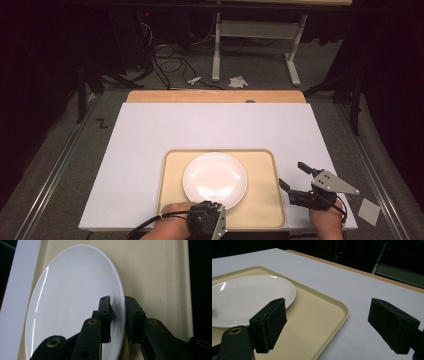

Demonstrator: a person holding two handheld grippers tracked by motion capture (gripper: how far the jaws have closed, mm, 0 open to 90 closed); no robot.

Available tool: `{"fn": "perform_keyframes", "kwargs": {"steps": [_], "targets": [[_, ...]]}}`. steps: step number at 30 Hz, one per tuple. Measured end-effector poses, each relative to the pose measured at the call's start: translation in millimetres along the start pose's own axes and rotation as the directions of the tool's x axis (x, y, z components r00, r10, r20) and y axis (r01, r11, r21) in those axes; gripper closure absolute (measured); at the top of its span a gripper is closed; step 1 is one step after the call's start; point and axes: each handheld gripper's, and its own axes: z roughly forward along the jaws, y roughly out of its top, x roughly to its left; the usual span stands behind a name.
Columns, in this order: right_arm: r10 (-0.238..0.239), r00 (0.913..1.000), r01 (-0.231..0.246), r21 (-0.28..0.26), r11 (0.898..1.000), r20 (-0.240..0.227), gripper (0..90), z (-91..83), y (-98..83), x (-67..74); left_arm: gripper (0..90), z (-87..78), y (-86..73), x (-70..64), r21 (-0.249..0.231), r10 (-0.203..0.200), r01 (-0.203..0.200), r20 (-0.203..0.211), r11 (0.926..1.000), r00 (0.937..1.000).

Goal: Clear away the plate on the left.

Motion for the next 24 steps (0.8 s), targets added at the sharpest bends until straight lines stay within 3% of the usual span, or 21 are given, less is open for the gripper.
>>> {"fn": "perform_keyframes", "kwargs": {"steps": [11, 14, 24], "targets": [[0.000, 1.0000, 0.000, -0.002, 1.000, 0.004, 16.0, -1.2, 0.4, 0.4, 74.5, 2.5, -2.5, 1.7, 0.004, -0.031, 0.031, 0.035, 0.9995, 0.9989], [0.000, 1.0000, 0.000, -0.004, 1.000, 0.003, 16.0, -1.3, 0.6, 0.5, 70.1, 1.7, -2.1, 3.4, 0.005, -0.047, 0.046, 0.040, 0.9989, 0.9981], [0.002, 1.0000, -0.002, -0.001, 1.000, 0.009, 16.0, -2.0, 0.5, 1.3, 60.9, -14.9, 4.0, 6.1, -0.038, -0.064, 0.065, 0.028, 0.9971, 0.9975]]}}
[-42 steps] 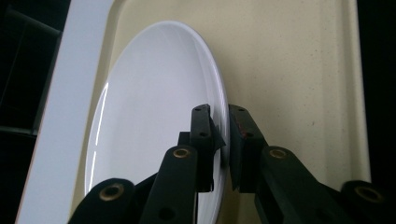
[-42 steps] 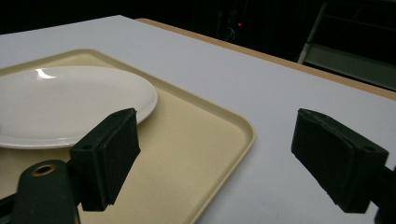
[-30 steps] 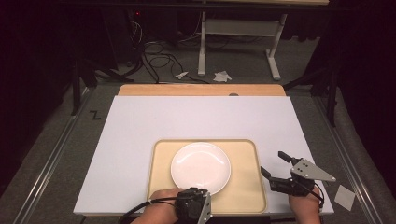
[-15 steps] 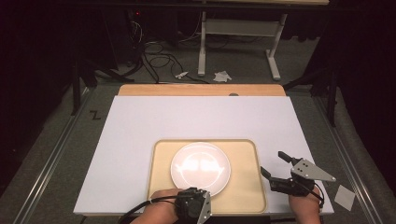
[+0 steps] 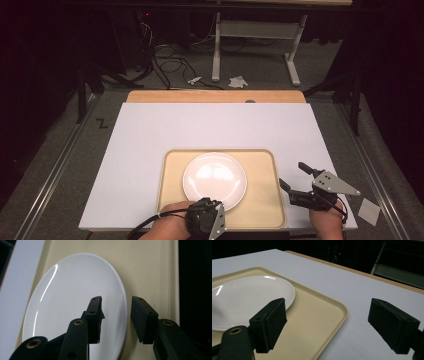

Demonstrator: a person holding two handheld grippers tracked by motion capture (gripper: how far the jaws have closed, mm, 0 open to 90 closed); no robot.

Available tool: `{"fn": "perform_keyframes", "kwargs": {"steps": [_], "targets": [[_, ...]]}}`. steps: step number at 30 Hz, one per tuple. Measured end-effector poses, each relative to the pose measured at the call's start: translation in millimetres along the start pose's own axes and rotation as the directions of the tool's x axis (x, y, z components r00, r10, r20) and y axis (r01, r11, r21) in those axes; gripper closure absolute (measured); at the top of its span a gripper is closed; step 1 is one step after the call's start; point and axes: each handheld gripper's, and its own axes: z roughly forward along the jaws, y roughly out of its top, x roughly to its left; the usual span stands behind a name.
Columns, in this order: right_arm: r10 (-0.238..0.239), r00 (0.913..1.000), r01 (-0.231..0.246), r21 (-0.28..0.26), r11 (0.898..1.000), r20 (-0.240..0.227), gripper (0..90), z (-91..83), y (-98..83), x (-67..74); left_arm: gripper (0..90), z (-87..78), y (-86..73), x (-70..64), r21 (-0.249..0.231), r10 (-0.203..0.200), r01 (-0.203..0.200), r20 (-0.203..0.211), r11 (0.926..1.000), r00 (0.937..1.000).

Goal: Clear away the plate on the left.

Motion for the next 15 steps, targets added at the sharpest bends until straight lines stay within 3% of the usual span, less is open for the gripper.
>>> {"fn": "perform_keyframes", "kwargs": {"steps": [9, 15], "targets": [[0.010, 0.9999, -0.010, -0.002, 1.000, 0.007, 16.0, -0.8, 0.3, 0.5, 53.7, -5.5, -2.7, 11.1, -0.006, -0.035, 0.035, -0.044, 0.9994, 0.9984], [0.005, 1.0000, -0.005, 0.002, 1.000, 0.002, 16.0, -0.5, 0.4, 0.6, 47.0, -9.5, -9.9, 21.4, -0.023, -0.089, 0.088, -0.071, 0.9959, 0.9935]]}}
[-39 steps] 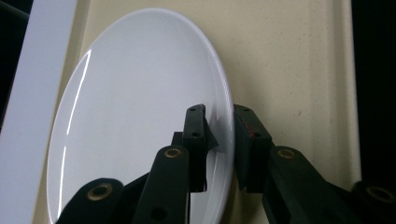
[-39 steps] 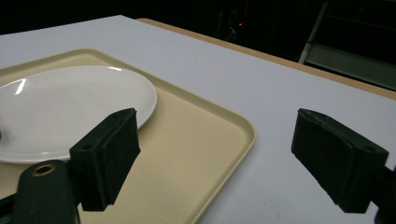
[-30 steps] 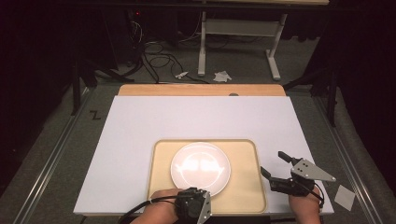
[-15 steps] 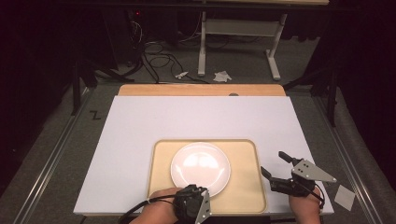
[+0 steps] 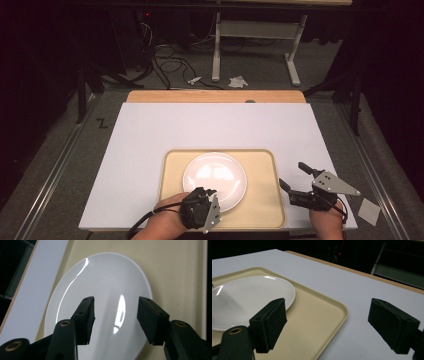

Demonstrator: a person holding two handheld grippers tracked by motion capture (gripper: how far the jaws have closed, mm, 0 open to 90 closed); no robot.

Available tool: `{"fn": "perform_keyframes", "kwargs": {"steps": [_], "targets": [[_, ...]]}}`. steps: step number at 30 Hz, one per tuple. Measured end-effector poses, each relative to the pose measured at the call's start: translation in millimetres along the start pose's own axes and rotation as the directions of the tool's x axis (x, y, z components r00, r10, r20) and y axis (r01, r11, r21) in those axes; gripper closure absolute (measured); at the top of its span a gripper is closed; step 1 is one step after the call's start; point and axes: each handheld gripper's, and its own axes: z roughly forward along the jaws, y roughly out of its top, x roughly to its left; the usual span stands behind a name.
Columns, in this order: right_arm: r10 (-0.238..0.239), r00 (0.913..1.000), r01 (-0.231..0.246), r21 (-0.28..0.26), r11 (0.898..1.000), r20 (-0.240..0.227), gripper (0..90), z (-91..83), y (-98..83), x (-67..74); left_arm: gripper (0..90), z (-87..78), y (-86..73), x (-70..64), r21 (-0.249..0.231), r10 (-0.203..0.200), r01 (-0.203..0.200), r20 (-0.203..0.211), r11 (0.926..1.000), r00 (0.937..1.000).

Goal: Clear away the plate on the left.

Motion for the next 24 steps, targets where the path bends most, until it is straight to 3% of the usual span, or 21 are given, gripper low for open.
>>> {"fn": "perform_keyframes", "kwargs": {"steps": [7, 12, 18, 19, 21, 23, 24], "targets": [[0.005, 1.0000, -0.005, -0.006, 1.000, 0.003, 16.0, 0.1, -0.6, -1.8, 40.5, -5.0, -8.9, 14.0, -0.028, -0.074, 0.073, -0.013, 0.9969, 0.9972], [-0.003, 1.0000, 0.003, 0.004, 1.000, -0.005, 16.0, 2.8, -1.3, -0.1, 35.6, -10.2, -18.4, 25.0, -0.035, -0.122, 0.121, -0.034, 0.9920, 0.9919], [0.007, 1.0000, -0.007, -0.001, 1.000, -0.004, 16.0, 1.8, -1.8, -1.3, 30.4, -19.4, -38.4, 41.3, -0.047, -0.209, 0.206, -0.059, 0.9773, 0.9761], [0.009, 0.9999, -0.010, -0.002, 1.000, -0.004, 16.0, 1.5, -1.9, -1.5, 29.4, -21.7, -43.4, 45.1, -0.053, -0.237, 0.234, -0.058, 0.9708, 0.9698], [0.013, 0.9999, -0.013, 0.000, 1.000, -0.003, 16.0, 1.4, -2.2, -1.8, 28.2, -27.8, -55.6, 56.2, -0.082, -0.312, 0.308, -0.043, 0.9479, 0.9492], [0.012, 0.9999, -0.012, -0.001, 1.000, -0.003, 16.0, 1.7, -2.3, -2.1, 25.5, -35.5, -69.9, 69.0, -0.117, -0.382, 0.374, -0.062, 0.9201, 0.9219], [0.011, 0.9999, -0.011, -0.002, 1.000, -0.004, 16.0, 1.8, -2.2, -2.1, 23.8, -39.5, -77.6, 74.8, -0.133, -0.426, 0.415, -0.067, 0.9001, 0.9024]]}}
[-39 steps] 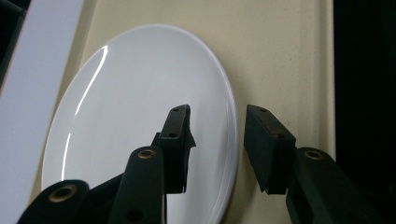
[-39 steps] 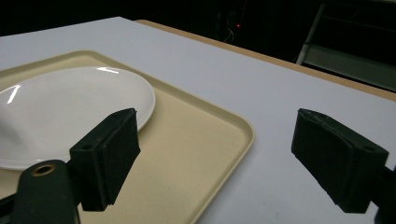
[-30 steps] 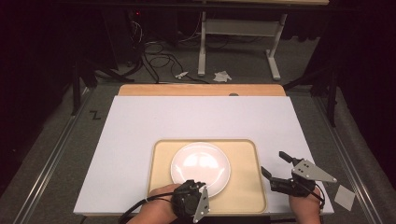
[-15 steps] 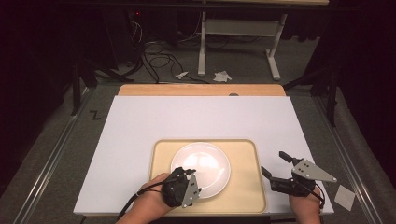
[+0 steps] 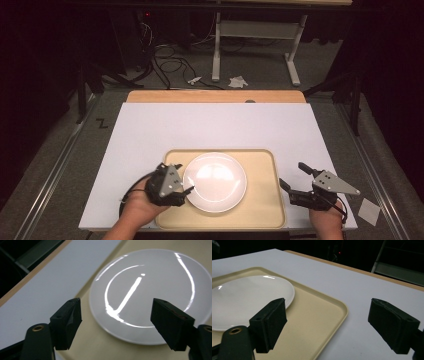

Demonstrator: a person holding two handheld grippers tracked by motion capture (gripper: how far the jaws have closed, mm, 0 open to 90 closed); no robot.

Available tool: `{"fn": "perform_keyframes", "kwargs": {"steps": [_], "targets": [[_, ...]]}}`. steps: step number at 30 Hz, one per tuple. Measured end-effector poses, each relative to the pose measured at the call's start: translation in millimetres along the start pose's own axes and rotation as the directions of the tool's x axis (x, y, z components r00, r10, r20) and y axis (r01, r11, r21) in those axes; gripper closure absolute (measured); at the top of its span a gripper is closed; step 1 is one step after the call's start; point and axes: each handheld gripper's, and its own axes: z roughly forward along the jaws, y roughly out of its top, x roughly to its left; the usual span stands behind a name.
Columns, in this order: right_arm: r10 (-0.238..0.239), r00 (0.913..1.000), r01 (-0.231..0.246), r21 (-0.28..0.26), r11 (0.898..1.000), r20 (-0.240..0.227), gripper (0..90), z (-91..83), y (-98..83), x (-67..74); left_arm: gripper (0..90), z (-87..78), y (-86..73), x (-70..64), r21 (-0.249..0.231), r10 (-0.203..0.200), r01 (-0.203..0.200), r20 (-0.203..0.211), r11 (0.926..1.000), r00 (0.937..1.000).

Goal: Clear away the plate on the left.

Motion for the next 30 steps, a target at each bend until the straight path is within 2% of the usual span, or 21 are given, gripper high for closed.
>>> {"fn": "perform_keyframes", "kwargs": {"steps": [1, 3, 5, 7, 10, 12, 13, 14, 15, 17, 18, 19, 21, 23, 25, 28, 29, 30], "targets": [[0.000, 1.0000, 0.000, 0.000, 1.000, 0.000, 16.0, -0.1, 0.1, 0.0, 21.8, -4.3, -4.2, 8.6, -0.016, -0.039, 0.039, -0.014, 0.9991, 0.9991], [-0.001, 1.0000, 0.001, -0.004, 1.000, 0.000, 16.0, -0.8, 0.2, 0.2, 17.3, -13.0, -13.5, 24.0, -0.037, -0.100, 0.098, -0.056, 0.9946, 0.9935], [-0.003, 1.0000, 0.003, -0.006, 1.000, 0.001, 16.0, -1.4, 0.4, 0.0, 13.9, -22.3, -23.9, 36.9, -0.043, -0.117, 0.112, -0.130, 0.9928, 0.9846], [0.008, 1.0000, -0.008, -0.004, 1.000, 0.004, 16.0, -2.2, 0.7, 0.6, 8.2, -33.4, -35.3, 49.9, -0.050, -0.157, 0.150, -0.182, 0.9874, 0.9707], [0.006, 1.0000, -0.006, -0.008, 1.000, 0.004, 16.0, -2.3, 0.8, 0.2, 1.1, -49.6, -51.7, 64.2, -0.092, -0.235, 0.219, -0.232, 0.9713, 0.9439], [0.007, 1.0000, -0.007, -0.007, 1.000, 0.003, 16.0, -1.8, 0.6, 0.1, 0.4, -59.3, -61.3, 69.4, -0.138, -0.282, 0.254, -0.245, 0.9573, 0.9278], [0.007, 1.0000, -0.007, -0.005, 1.000, 0.004, 16.0, -1.8, 0.6, 0.2, 0.3, -63.2, -64.8, 71.0, -0.146, -0.296, 0.267, -0.248, 0.9527, 0.9223], [0.007, 1.0000, -0.007, -0.006, 1.000, 0.003, 16.0, -1.8, 0.6, 0.4, 0.3, -65.9, -67.8, 71.4, -0.153, -0.306, 0.275, -0.246, 0.9491, 0.9197], [0.008, 1.0000, -0.008, -0.006, 1.000, 0.002, 16.0, -1.9, 0.4, 0.6, 0.3, -67.3, -70.2, 71.3, -0.157, -0.306, 0.274, -0.243, 0.9489, 0.9205], [0.006, 1.0000, -0.006, -0.002, 1.000, 0.005, 16.0, -1.6, -0.3, 0.5, 0.3, -67.3, -71.5, 70.6, -0.156, -0.292, 0.260, -0.244, 0.9530, 0.9247], [0.010, 0.9999, -0.010, 0.002, 1.000, 0.005, 16.0, -1.4, -0.6, 0.6, 0.3, -66.8, -70.7, 71.3, -0.159, -0.294, 0.261, -0.242, 0.9522, 0.9248], [0.008, 0.9999, -0.008, 0.003, 1.000, 0.007, 16.0, -0.8, -0.8, 0.0, 0.3, -66.6, -69.7, 72.8, -0.172, -0.306, 0.270, -0.233, 0.9474, 0.9233], [0.008, 0.9999, -0.008, 0.009, 1.000, 0.010, 16.0, 1.0, -0.9, -0.7, 0.3, -68.2, -69.5, 77.8, -0.213, -0.352, 0.311, -0.198, 0.9264, 0.9146], [0.009, 0.9999, -0.009, 0.013, 1.000, 0.014, 16.0, 1.3, -0.2, -0.4, 0.3, -70.7, -72.7, 81.7, -0.237, -0.392, 0.347, -0.182, 0.9074, 0.9015], [0.009, 0.9998, -0.009, 0.014, 1.000, 0.017, 16.0, 1.0, 0.6, 0.7, 0.3, -73.9, -77.9, 84.7, -0.244, -0.419, 0.372, -0.179, 0.8954, 0.8901], [0.001, 0.9999, -0.002, 0.010, 1.000, 0.014, 16.0, 0.6, 1.1, 1.8, 0.3, -81.3, -83.3, 88.9, -0.273, -0.471, 0.415, -0.181, 0.8676, 0.8637], [0.002, 0.9999, -0.002, 0.010, 1.000, 0.013, 16.0, 0.0, 1.1, 2.2, 0.3, -84.5, -84.0, 90.2, -0.276, -0.479, 0.421, -0.194, 0.8642, 0.8565], [-0.001, 0.9999, 0.001, 0.008, 1.000, 0.011, 16.0, -0.6, 1.1, 2.3, 0.4, -87.6, -84.3, 91.2, -0.276, -0.481, 0.421, -0.209, 0.8642, 0.8512]]}}
